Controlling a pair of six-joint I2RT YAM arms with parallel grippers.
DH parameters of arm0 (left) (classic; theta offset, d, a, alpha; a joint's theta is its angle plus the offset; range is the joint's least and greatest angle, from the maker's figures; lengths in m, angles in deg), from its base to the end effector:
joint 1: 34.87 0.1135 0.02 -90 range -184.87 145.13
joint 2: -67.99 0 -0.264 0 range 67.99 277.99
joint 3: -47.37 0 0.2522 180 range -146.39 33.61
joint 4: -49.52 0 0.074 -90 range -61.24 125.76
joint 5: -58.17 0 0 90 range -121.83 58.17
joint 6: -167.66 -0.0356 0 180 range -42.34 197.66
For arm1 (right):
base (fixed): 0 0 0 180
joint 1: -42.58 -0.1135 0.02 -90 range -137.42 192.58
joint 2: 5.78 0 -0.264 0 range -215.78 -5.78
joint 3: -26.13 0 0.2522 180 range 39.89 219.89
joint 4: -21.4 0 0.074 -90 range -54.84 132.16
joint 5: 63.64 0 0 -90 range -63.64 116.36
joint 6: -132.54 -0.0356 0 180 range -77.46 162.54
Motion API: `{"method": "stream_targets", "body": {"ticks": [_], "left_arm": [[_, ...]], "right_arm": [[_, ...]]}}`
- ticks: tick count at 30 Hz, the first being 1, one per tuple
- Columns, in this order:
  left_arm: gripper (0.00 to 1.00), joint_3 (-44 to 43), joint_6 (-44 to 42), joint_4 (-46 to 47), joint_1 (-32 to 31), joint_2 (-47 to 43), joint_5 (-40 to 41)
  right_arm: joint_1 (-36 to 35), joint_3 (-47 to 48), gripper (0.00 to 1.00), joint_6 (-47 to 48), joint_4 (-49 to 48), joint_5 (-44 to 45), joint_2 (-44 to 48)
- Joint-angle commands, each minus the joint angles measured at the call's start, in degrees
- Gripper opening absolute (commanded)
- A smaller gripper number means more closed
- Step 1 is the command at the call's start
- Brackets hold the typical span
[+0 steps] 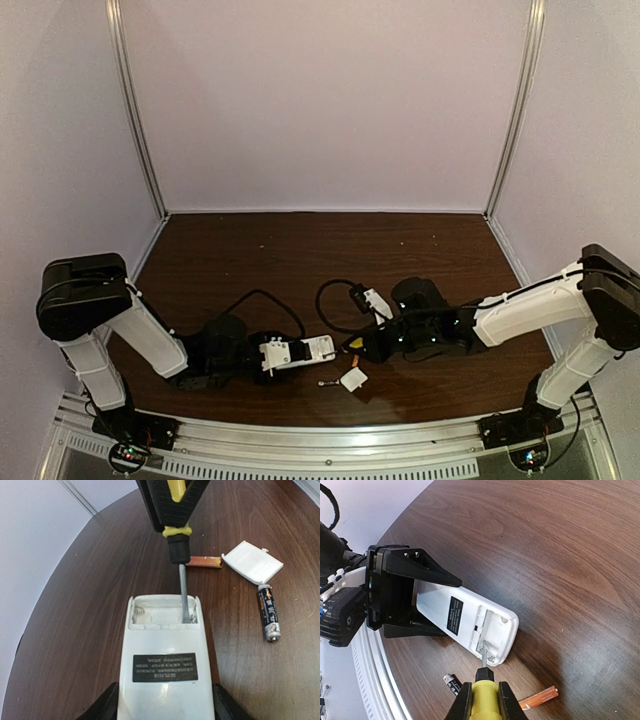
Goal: Unload the batteries from the remote control
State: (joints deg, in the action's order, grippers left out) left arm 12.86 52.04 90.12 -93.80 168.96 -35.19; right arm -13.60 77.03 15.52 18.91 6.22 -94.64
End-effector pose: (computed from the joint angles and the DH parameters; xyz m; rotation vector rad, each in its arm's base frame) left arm 0.1373 -0.2319 0.0937 1.4050 1.4895 -0.4252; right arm 0.1574 0.2570 0.1600 -0.8176 2.2700 1.1412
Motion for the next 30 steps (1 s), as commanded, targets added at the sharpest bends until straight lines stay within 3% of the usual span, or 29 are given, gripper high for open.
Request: {"method": "stream_targets", "body": {"ticks": [1, 22, 30], "left_arm": [[0.0, -1.59, -0.22, 7.48, -0.18, 0.37, 0.92], [0.0, -1.75, 0.48, 7.86, -0.13, 0.11, 2.39], [0.0, -1.63, 1.19, 7.77, -0.2, -0.59, 4.46]], "right_arm": [[-0.39, 1.88, 0.0, 2.25, 2.03, -3.44, 1.84], [-0.34, 1.9, 0.0, 4.57, 18.99, 9.07, 24.43], [-0.42, -4.81, 0.0, 3.49, 18.51, 30.86, 35.51]]}}
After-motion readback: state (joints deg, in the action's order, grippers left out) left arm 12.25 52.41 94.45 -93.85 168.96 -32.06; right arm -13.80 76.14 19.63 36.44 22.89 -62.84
